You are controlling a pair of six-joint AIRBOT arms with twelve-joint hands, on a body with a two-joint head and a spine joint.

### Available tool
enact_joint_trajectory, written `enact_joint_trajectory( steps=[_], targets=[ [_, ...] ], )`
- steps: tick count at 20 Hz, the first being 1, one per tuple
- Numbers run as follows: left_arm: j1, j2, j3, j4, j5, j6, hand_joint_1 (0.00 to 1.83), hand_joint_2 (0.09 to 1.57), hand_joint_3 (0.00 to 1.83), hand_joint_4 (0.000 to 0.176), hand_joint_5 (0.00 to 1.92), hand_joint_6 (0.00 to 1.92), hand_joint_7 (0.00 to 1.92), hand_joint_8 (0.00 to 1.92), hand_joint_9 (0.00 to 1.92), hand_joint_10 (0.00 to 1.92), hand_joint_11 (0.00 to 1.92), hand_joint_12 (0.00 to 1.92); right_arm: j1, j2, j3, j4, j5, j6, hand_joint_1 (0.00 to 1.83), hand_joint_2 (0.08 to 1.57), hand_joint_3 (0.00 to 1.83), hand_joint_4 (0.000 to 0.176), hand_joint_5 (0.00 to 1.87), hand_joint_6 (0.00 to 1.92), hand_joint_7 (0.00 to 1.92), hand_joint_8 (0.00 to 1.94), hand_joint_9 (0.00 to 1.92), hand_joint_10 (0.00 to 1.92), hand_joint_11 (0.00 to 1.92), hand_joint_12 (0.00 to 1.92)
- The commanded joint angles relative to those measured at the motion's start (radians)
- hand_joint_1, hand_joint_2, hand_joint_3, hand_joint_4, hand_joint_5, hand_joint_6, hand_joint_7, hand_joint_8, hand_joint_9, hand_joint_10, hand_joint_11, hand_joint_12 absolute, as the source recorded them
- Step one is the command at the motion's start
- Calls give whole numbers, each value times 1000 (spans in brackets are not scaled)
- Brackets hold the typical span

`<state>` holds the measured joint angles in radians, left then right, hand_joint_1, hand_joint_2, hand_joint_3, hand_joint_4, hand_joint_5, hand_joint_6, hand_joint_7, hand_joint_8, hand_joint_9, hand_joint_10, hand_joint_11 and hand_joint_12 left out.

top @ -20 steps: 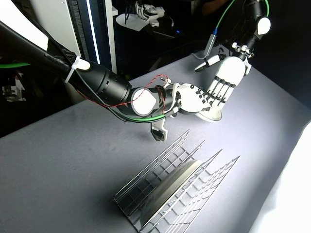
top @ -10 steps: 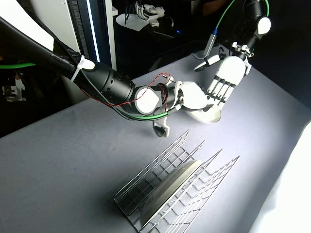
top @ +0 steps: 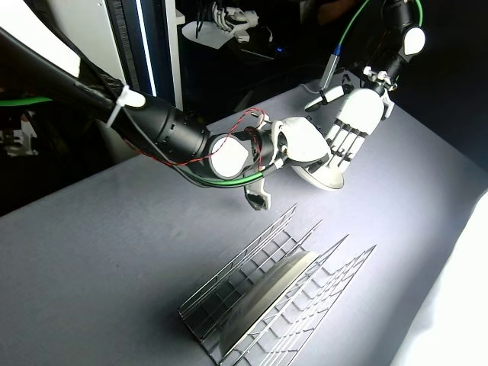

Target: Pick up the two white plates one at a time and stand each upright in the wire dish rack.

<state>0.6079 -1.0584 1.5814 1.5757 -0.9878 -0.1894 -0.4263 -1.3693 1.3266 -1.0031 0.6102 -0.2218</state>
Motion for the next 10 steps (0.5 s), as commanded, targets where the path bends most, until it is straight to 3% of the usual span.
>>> enact_joint_trajectory(
  steps=[1,6,10],
  targets=[
    [-25,31,-2,-58,-27,-9,0,1013,7,0,0,0,0,0,0,0,0,0,8,14,-13,44,47,4,1368,1136,2,0,832,1171,962,958,894,1263,682,1367],
    [-117,103,-33,-58,-43,-30,0,985,0,0,0,0,0,0,0,0,0,0,57,109,-152,128,50,5,1360,1174,1,0,652,1317,911,1071,895,1268,732,1249],
    [-159,161,-55,-57,-63,-50,0,1007,6,0,0,0,0,0,0,0,0,0,107,184,-242,189,49,9,1367,1137,0,0,841,1144,959,995,888,1253,692,1315]
  ],
)
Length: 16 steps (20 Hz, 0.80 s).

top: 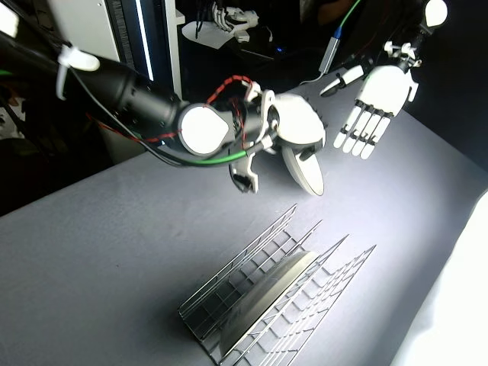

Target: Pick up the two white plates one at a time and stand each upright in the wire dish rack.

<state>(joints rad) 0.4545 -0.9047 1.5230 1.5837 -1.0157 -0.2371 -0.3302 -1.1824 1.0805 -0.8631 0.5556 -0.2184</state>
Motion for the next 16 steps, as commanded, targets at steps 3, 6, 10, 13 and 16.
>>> enact_joint_trajectory(
  steps=[3,6,10,13,16],
  targets=[
    [-30,51,-11,-65,-44,-6,0,974,0,0,2,1,2,1,0,0,0,0,47,47,-46,118,101,9,1364,1155,0,0,749,1231,941,1046,879,1262,666,1275],
    [-39,87,-17,-65,-44,-28,0,964,0,0,0,0,0,0,0,0,0,0,66,88,-76,184,100,11,1363,1152,1,0,777,1230,938,1042,872,1253,659,1257],
    [-120,128,-37,7,-46,-83,0,994,2,0,0,0,0,0,0,0,0,0,90,135,-120,315,101,14,1364,1147,0,0,796,1211,938,1025,893,1232,686,1282],
    [-209,162,-73,62,-50,-112,0,993,1,0,0,0,0,0,0,0,0,0,102,176,-157,442,106,15,1362,1160,1,0,770,1207,910,1102,860,1295,639,1343],
    [-210,170,-69,60,-50,-122,0,976,0,0,7,2,1,0,0,0,0,0,112,211,-177,562,112,28,1367,1138,0,0,834,1166,964,1017,878,1220,689,1275]
  ],
)
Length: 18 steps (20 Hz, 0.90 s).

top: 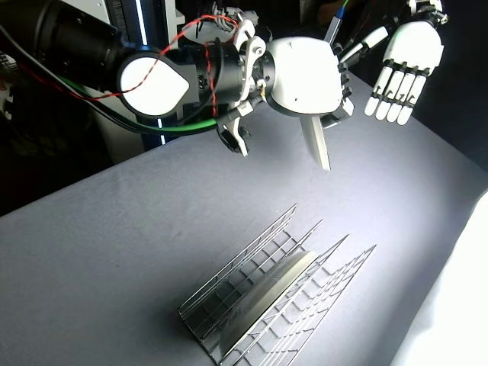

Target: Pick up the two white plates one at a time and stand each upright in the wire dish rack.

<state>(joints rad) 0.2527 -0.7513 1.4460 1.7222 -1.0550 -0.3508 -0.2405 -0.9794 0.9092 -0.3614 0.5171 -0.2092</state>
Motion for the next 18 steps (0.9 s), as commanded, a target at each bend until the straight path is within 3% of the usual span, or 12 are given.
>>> enact_joint_trajectory(
  steps=[1,3,6,12,13,14,18],
  targets=[
    [-5,16,12,-81,-11,-9,0,976,0,0,7,2,1,0,0,0,0,0,25,13,-8,85,150,20,1367,1138,0,0,834,1166,964,1017,878,1220,689,1275],
    [2,15,27,-92,-11,-11,0,1005,7,0,0,0,0,0,0,0,0,0,36,31,-17,184,150,26,1362,1147,1,0,824,1175,938,1016,862,1296,658,1385],
    [3,9,40,-98,-15,-12,0,969,0,0,0,0,0,0,0,0,0,0,48,54,-21,293,147,30,1371,1129,1,0,816,1177,962,995,938,1162,733,1203],
    [34,11,26,-116,-27,-19,0,976,0,0,0,0,0,0,0,0,0,0,56,106,-25,460,110,38,1365,1143,0,0,845,1173,935,1024,869,1258,633,1364],
    [44,10,26,-120,-27,-19,0,976,0,0,0,0,0,0,0,0,0,0,53,115,-25,472,109,38,1365,1143,0,0,845,1173,935,1024,869,1258,633,1364],
    [49,7,27,-122,-27,-19,0,964,0,0,0,0,0,0,0,0,0,0,47,127,-27,474,109,39,1367,1132,0,0,860,1168,940,1011,907,1184,721,1231],
    [49,-2,28,-146,-36,-19,0,976,0,0,0,0,1,0,0,0,0,0,28,171,-45,482,102,42,1361,1149,0,0,861,1164,920,1065,835,1271,638,1351]
  ],
)
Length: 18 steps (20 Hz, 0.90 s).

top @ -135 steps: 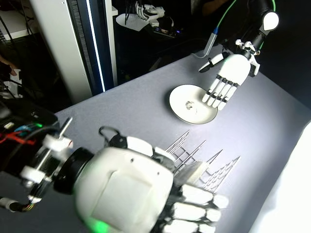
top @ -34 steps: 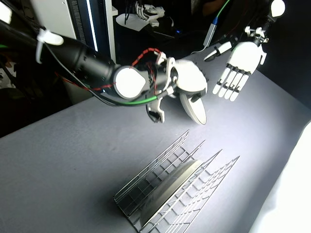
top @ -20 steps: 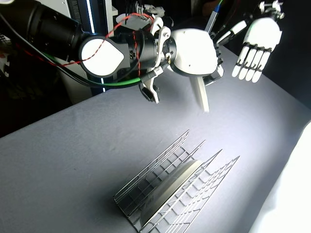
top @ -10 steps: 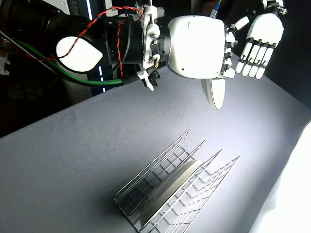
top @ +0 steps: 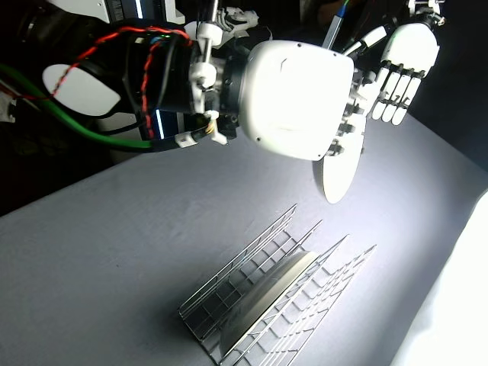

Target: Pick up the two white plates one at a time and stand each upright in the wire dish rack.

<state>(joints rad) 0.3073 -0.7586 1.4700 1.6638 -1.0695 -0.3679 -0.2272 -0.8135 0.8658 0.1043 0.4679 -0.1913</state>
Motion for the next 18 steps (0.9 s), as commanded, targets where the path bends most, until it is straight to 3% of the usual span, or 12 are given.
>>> enact_joint_trajectory(
  steps=[1,3,6,13,18],
  targets=[
    [-7,2,7,-90,-23,-2,0,976,0,0,0,0,1,0,0,0,0,0,11,16,-9,20,150,24,1361,1149,0,0,861,1164,920,1065,835,1271,638,1351],
    [-14,-5,15,-95,-27,-2,0,965,0,0,0,0,0,0,0,0,0,0,1,41,-28,22,150,23,1362,1136,2,0,915,1138,939,1016,830,1230,627,1286],
    [-12,-6,14,-96,-42,-2,0,1013,16,0,0,0,0,0,0,0,0,0,-1,72,-52,23,146,23,1362,1142,1,0,886,1143,937,1001,838,1291,633,1395],
    [-29,-13,4,-96,-49,6,0,977,0,0,0,0,0,0,0,0,0,0,-41,144,-82,29,143,21,1370,1119,0,0,928,1092,983,941,885,1179,682,1259],
    [-36,-13,6,-96,-42,29,0,986,1,0,6,2,3,1,0,0,0,0,-103,176,-89,29,179,21,1361,1150,1,0,854,1176,921,1047,834,1287,630,1354]
  ],
)
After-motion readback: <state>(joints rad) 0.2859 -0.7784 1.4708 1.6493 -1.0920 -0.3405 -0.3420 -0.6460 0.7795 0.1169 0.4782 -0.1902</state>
